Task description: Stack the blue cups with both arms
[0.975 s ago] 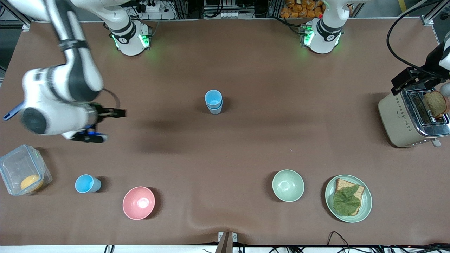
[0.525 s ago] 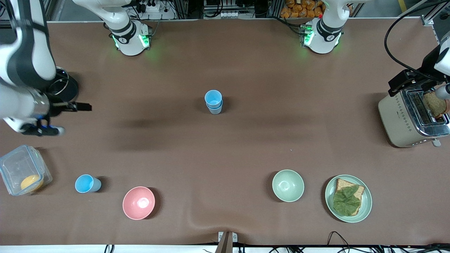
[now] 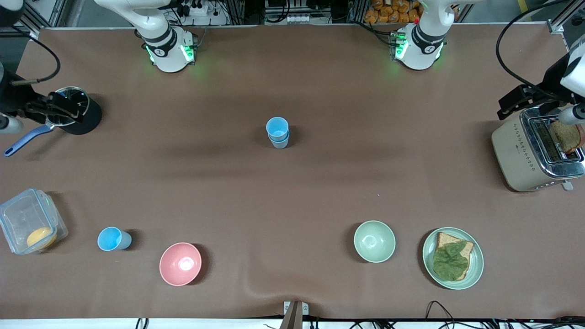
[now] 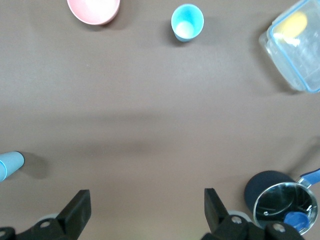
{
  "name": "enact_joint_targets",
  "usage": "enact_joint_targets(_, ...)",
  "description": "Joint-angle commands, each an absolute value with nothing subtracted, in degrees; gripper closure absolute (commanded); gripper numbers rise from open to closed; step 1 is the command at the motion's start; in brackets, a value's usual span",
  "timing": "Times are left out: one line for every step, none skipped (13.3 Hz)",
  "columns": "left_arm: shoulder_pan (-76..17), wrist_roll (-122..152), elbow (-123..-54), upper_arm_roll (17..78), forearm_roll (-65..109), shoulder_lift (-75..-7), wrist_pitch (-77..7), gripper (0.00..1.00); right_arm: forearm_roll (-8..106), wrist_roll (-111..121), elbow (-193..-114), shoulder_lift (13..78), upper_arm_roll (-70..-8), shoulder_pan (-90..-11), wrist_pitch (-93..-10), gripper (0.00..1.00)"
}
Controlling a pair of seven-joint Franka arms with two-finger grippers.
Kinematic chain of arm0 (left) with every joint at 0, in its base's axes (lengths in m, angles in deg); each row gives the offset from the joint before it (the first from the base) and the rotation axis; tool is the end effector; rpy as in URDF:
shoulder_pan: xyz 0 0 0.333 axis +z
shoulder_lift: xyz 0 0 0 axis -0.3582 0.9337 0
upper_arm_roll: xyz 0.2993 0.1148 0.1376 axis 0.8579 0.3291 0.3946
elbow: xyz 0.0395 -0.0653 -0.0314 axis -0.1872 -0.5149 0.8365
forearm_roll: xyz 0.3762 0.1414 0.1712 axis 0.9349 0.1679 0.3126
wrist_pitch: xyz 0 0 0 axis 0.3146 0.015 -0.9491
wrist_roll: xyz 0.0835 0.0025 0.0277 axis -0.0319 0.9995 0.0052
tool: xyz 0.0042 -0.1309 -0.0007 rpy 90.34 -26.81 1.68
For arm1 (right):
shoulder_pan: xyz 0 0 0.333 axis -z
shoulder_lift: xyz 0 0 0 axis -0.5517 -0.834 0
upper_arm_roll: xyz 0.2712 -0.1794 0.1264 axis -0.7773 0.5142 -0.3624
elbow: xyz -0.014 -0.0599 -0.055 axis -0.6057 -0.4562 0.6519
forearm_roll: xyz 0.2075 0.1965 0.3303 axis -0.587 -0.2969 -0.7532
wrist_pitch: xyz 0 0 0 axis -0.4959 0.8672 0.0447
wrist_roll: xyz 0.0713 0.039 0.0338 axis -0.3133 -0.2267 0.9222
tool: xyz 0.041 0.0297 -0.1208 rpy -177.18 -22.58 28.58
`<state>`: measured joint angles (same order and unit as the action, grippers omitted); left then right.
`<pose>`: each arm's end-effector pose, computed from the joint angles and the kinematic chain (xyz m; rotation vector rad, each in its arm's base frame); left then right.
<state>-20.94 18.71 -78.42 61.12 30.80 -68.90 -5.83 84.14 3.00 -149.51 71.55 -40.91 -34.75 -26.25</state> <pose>0.5814 -0.0451 0.6547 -3.1319 -0.1607 -0.0077 0.5800 -0.0184 0.6195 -3.1005 -0.0177 0.0514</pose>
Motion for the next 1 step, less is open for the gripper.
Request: enact_joint_targets(-21.2,17.2,-76.6,61.2,29.7,-69.0,-3.6,0.0,85.3,7.3,-147.9,71.3,-41.0,-34.5,-26.4,0.0)
